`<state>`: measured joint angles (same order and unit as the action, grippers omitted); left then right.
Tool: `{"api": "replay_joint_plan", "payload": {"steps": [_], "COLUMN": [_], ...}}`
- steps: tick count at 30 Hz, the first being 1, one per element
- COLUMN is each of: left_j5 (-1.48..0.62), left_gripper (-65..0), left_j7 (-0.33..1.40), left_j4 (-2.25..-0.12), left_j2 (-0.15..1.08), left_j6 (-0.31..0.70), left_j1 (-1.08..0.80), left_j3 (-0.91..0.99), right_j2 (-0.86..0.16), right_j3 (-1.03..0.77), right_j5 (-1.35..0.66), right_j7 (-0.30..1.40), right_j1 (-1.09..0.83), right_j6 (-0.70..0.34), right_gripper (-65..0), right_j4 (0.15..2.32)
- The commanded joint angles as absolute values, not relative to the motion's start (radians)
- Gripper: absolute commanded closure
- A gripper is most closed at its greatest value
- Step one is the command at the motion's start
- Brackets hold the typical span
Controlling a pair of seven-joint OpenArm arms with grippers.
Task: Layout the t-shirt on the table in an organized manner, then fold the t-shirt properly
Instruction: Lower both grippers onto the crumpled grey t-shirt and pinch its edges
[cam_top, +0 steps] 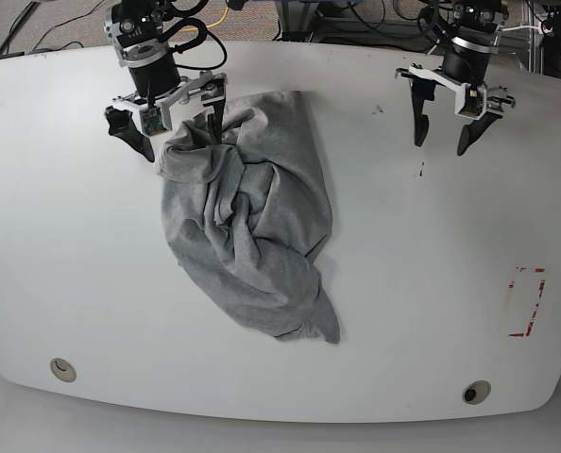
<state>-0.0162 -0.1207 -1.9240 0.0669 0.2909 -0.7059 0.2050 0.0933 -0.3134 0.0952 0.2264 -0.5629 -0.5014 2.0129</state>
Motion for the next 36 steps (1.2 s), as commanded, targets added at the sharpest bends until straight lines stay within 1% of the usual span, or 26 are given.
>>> {"api": "replay_joint_plan", "payload": {"steps": [1, 3, 5, 9, 12, 15, 19, 24, 26, 28, 30, 31, 34, 36], "left_j5": [-0.022, -0.019, -0.018, -0.018, -0.016, -0.016, -0.018, -0.022, -0.022, -0.022, -0.022, -0.024, -0.024, -0.024], "left_gripper": [-38.6, -38.6, -38.6, -38.6, -38.6, -38.6, -38.6, -38.6, -38.6, -38.6, -38.6, -38.6, -38.6, -38.6], "left_j7": [-0.150, -0.150, -0.150, -0.150, -0.148, -0.145, -0.082, 0.025, 0.070, 0.104, 0.140, 0.153, 0.189, 0.222], "left_j4": [-1.942, -1.942, -1.942, -1.942, -1.942, -1.942, -1.942, -1.942, -1.940, -1.940, -1.939, -1.939, -1.936, -1.933], "left_j2": [0.097, 0.097, 0.097, 0.097, 0.097, 0.096, 0.096, 0.093, 0.093, 0.093, 0.093, 0.093, 0.091, 0.087], "left_j6": [0.285, 0.285, 0.285, 0.285, 0.285, 0.285, 0.285, 0.285, 0.285, 0.285, 0.285, 0.285, 0.285, 0.285], "left_j1": [-0.717, -0.719, -0.720, -0.740, -0.740, -0.739, -0.733, -0.673, -0.639, -0.610, -0.576, -0.562, -0.513, -0.478], "left_j3": [0.143, 0.114, 0.091, 0.047, 0.016, -0.016, -0.039, -0.054, -0.068, -0.085, -0.102, -0.110, -0.148, -0.170], "right_j2": [0.077, 0.077, 0.077, 0.070, 0.053, 0.048, 0.048, 0.025, 0.022, 0.021, 0.021, 0.022, 0.025, 0.025], "right_j3": [-0.326, -0.328, -0.328, -0.328, -0.325, -0.323, -0.323, -0.323, -0.323, -0.323, -0.323, -0.323, -0.323, -0.325], "right_j5": [0.081, 0.081, 0.081, 0.081, 0.079, 0.073, 0.079, 0.068, 0.068, 0.068, 0.076, 0.077, 0.079, 0.073], "right_j7": [0.260, 0.274, 0.278, 0.280, 0.280, 0.280, 0.280, 0.280, 0.280, 0.280, 0.282, 0.285, 0.317, 0.332], "right_j1": [-0.510, -0.486, -0.466, -0.433, -0.421, -0.410, -0.400, -0.398, -0.398, -0.400, -0.400, -0.400, -0.401, -0.401], "right_j6": [-0.498, -0.498, -0.498, -0.498, -0.498, -0.499, -0.499, -0.499, -0.501, -0.512, -0.541, -0.550, -0.576, -0.585], "right_gripper": [-64.0, -63.1, -59.8, -43.8, -34.4, -27.1, -26.5, -24.7, -19.3, -10.9, -1.1, 0.0, -0.8, 0.0], "right_j4": [2.014, 2.002, 1.986, 1.942, 1.910, 1.871, 1.844, 1.831, 1.831, 1.831, 1.831, 1.831, 1.840, 1.851]}}
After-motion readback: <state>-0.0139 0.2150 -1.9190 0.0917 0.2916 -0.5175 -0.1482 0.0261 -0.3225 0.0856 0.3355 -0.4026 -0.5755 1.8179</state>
